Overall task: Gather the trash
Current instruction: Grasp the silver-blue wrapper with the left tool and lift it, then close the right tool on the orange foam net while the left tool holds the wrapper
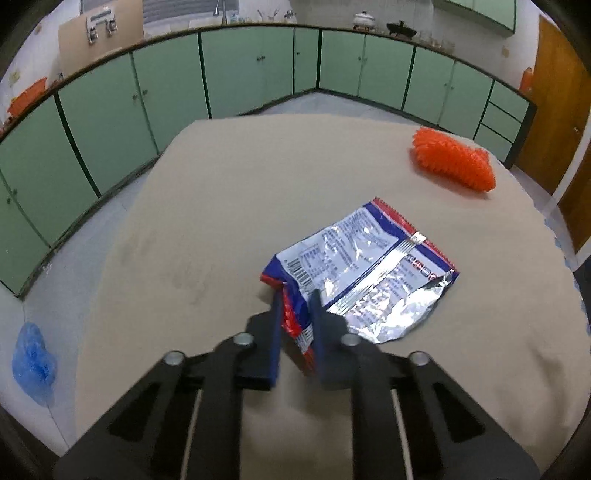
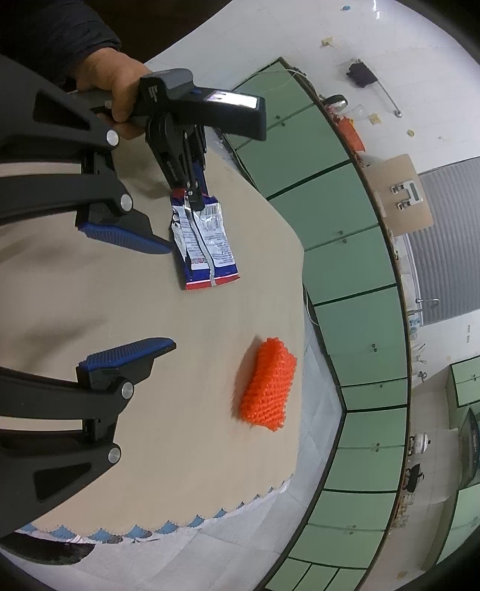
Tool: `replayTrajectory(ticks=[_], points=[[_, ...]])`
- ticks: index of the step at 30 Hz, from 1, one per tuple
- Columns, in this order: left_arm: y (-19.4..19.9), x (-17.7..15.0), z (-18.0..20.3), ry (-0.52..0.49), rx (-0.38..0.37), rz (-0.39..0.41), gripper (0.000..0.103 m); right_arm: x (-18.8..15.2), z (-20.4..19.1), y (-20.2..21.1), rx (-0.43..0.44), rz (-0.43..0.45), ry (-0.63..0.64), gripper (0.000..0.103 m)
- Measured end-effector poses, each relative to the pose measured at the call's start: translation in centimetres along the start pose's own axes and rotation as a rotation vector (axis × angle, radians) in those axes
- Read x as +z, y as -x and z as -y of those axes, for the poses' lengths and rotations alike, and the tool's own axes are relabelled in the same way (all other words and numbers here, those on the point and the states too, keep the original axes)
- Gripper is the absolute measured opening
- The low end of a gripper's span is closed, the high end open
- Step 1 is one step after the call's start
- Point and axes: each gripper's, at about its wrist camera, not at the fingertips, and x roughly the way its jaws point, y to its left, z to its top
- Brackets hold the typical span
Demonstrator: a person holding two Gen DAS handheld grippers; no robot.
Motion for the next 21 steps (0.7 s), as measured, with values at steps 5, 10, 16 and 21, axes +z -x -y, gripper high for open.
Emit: replayTrajectory(ticks=[5, 10, 16, 21], points=[[1.7, 0.6, 0.6, 0.019, -0.017, 0.068, 0.003, 0.1, 0.5, 0.4, 0.002, 0.01, -0.005, 0.047], [3.4, 1.0, 1.2, 0.026, -0.017, 0.133, 0.002, 0.1, 1.0, 0.5, 0.006, 0.014, -0.012, 0.047], [4.2, 2.7, 2.3, 0.046, -0.024, 0.187, 0.002, 0.9, 2.1, -0.6, 0.003, 0.01, -0.027, 0.047], [4.0, 4.2, 2.8, 0.066, -0.042, 0.208, 0.002, 2.2, 3.2, -1.8, -0.024, 0.021, -0.03, 0.047]])
